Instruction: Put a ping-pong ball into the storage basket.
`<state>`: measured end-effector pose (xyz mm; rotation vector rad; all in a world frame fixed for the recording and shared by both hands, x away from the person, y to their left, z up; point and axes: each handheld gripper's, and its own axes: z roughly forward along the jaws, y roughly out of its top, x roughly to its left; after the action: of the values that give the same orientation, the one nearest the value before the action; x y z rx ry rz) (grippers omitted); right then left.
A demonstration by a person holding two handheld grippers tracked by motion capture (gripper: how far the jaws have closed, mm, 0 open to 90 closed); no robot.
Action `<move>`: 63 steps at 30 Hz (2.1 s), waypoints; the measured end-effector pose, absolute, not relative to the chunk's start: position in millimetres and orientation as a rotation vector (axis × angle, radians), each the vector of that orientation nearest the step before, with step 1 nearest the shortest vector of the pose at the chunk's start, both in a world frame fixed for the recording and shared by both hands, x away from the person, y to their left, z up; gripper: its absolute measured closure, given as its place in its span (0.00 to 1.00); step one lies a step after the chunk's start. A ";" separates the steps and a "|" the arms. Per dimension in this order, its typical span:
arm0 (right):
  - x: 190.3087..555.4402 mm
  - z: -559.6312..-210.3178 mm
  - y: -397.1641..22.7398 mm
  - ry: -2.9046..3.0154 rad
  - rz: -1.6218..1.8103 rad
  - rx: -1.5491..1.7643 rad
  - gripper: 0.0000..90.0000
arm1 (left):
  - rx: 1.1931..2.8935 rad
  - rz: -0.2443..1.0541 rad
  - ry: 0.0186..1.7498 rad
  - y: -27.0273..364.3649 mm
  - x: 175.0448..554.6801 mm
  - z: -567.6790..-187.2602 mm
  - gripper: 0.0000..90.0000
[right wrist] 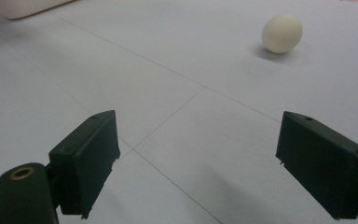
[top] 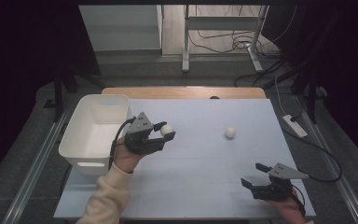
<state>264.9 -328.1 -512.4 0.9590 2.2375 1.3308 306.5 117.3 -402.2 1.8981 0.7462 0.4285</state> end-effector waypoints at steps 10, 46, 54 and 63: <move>264.9 -512.3 -328.0 2.238 1.331 0.958 0.15 | 1.865 0.459 0.770 129.3 304.0 -394.4 0.57; 264.7 -512.6 -327.7 2.239 1.330 0.961 0.15 | 1.761 0.547 0.887 172.5 305.0 -382.9 0.57; 264.6 -512.5 -327.9 2.239 1.329 0.960 0.15 | 1.741 0.558 0.907 179.8 304.5 -381.7 0.57; 264.5 -512.4 -327.9 2.239 1.330 0.960 0.15 | 1.726 0.571 0.935 189.6 304.4 -380.7 0.57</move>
<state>264.5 -327.9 -512.4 0.9604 2.2386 1.3297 304.4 189.6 -380.7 1.7260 0.9349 0.5706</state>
